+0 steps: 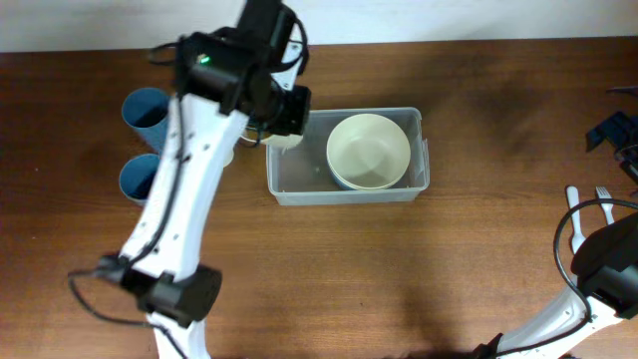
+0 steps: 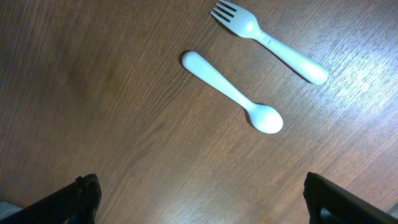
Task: Pack container
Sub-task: 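Lift the beige cup and lower it into the container beside the bowls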
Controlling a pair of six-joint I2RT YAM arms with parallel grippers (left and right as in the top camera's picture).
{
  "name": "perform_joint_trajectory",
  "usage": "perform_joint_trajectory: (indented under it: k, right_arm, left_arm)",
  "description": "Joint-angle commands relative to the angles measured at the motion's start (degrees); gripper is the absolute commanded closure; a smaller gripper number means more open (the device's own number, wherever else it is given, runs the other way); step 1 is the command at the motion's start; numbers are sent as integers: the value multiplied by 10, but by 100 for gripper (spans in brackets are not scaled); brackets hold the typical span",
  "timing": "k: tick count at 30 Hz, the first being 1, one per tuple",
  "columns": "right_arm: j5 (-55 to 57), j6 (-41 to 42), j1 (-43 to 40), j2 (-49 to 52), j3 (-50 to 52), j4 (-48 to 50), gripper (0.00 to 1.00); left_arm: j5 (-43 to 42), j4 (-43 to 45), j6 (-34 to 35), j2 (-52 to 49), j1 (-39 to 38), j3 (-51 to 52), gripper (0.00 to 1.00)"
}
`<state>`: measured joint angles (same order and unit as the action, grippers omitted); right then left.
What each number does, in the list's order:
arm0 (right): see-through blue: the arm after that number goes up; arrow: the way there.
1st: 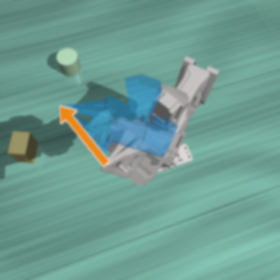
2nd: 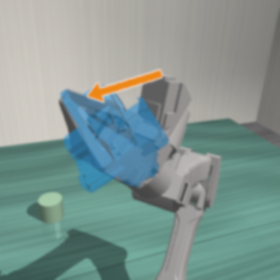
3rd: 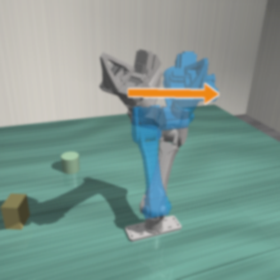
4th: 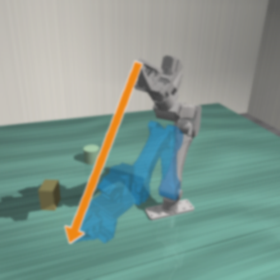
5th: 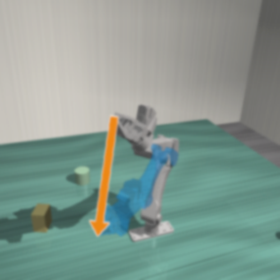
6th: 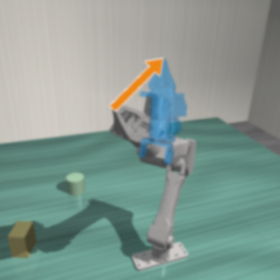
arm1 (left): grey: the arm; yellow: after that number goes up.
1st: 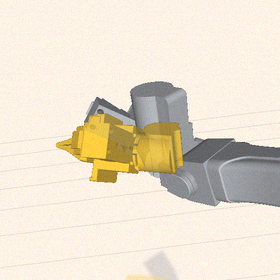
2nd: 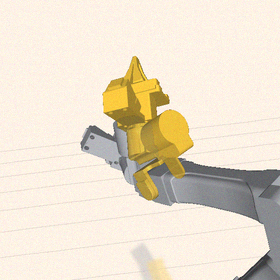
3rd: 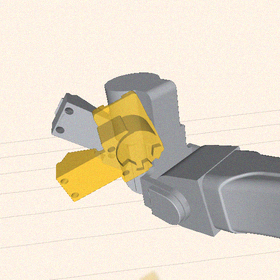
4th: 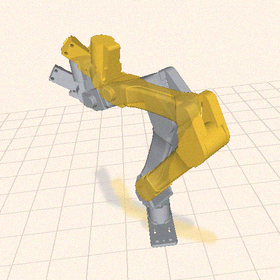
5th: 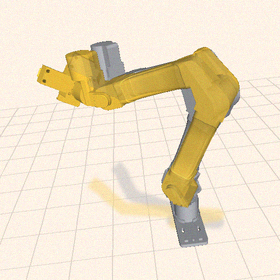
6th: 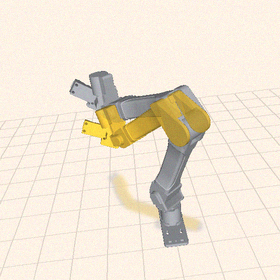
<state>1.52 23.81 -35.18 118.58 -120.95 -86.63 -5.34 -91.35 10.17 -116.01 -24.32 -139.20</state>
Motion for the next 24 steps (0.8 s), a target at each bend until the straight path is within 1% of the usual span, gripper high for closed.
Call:
perform_joint_trajectory:
  k: [1, 3, 12, 24]
  right_arm:
    - [7, 2, -1, 2, 0, 1, 1]
    - [7, 2, -1, 2, 0, 1, 1]
    - [7, 2, -1, 2, 0, 1, 1]
    - [7, 2, -1, 1, 0, 1, 1]
  left_arm:
    - [-2, -2, 3, -24, -7, -3, 98]
    - [-2, -5, -6, -31, -11, -3, 98]
    - [-13, -50, -8, -70, -33, -3, 98]
    - [-8, -38, -8, -98, -40, -3, 98]
